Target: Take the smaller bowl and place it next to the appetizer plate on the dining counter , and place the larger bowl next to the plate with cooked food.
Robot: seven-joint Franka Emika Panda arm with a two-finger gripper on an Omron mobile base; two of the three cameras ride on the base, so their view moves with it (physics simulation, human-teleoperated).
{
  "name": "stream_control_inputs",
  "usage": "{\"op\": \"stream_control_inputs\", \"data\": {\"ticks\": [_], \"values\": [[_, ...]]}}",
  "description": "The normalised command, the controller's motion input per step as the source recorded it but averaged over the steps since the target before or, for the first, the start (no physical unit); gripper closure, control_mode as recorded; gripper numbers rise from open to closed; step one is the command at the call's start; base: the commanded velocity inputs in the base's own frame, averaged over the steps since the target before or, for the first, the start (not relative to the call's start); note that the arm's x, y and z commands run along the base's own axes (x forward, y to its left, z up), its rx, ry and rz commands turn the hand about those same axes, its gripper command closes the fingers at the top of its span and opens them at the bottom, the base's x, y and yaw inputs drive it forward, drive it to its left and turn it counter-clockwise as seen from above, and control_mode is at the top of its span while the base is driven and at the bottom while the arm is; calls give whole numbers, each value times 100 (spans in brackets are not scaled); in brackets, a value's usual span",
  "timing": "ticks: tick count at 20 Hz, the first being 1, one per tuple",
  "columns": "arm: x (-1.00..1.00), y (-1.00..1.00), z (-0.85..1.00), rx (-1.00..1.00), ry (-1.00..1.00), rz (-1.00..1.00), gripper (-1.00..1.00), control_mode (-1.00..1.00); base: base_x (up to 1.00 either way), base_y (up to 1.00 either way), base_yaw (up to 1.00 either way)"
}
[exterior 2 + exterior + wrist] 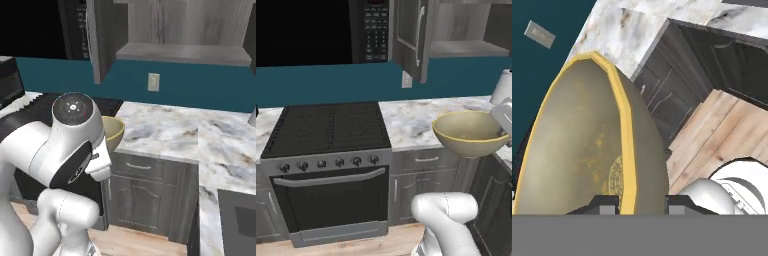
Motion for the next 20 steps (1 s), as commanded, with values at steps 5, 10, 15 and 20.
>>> {"op": "stream_control_inputs", "data": {"ticks": [5, 10, 15, 20], "values": [[0, 0, 0, 0, 0, 0, 100, 100, -74, 100, 26], [0, 0, 0, 0, 0, 0, 100, 100, -16, 100, 61], [0, 0, 0, 0, 0, 0, 100, 100, 0, 85, 78], [0, 0, 0, 0, 0, 0, 100, 100, 31, 73, 69]]}}
